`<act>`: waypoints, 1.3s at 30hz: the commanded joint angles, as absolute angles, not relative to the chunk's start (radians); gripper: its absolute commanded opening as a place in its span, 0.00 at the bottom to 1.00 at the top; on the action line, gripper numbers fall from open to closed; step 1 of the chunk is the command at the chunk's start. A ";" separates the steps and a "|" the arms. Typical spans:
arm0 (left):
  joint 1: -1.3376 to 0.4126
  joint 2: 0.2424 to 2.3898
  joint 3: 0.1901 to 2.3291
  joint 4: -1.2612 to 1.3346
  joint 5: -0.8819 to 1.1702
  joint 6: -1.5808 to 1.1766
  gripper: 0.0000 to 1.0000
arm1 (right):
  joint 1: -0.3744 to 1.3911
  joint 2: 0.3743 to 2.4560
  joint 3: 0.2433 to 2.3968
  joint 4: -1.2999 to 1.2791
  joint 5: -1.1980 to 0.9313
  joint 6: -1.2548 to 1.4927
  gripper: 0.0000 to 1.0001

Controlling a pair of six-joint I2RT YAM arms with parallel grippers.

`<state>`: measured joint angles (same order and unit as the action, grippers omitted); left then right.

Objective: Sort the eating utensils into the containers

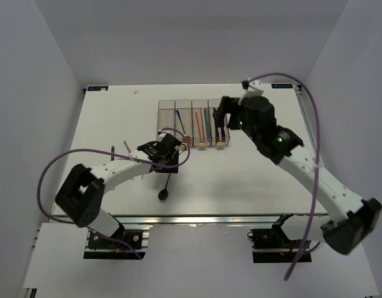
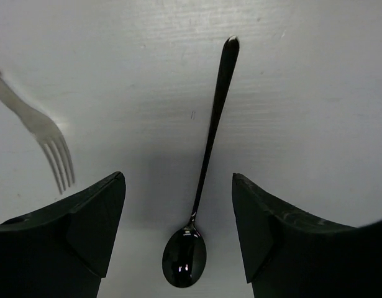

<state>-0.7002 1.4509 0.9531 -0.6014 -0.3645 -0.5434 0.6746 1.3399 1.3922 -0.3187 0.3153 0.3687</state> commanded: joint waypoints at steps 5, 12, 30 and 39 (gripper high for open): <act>-0.715 1.643 0.985 -0.584 -0.316 -0.549 0.65 | 0.675 1.059 1.049 -0.330 0.290 0.417 0.89; -0.716 1.693 0.930 -0.554 -0.246 -0.558 0.49 | 0.673 1.005 1.022 -0.357 0.299 0.410 0.89; -0.744 1.638 0.873 -0.591 -0.190 -0.589 0.00 | 0.673 1.006 1.017 -0.336 0.276 0.413 0.89; -0.744 1.399 1.015 -0.577 -0.234 -0.607 0.00 | 0.675 0.989 1.029 -0.365 0.342 0.397 0.89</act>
<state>-0.7372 1.5169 0.9184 -0.5915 -0.2203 -0.5930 0.6743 1.0161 1.0168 -0.3874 0.2958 0.4099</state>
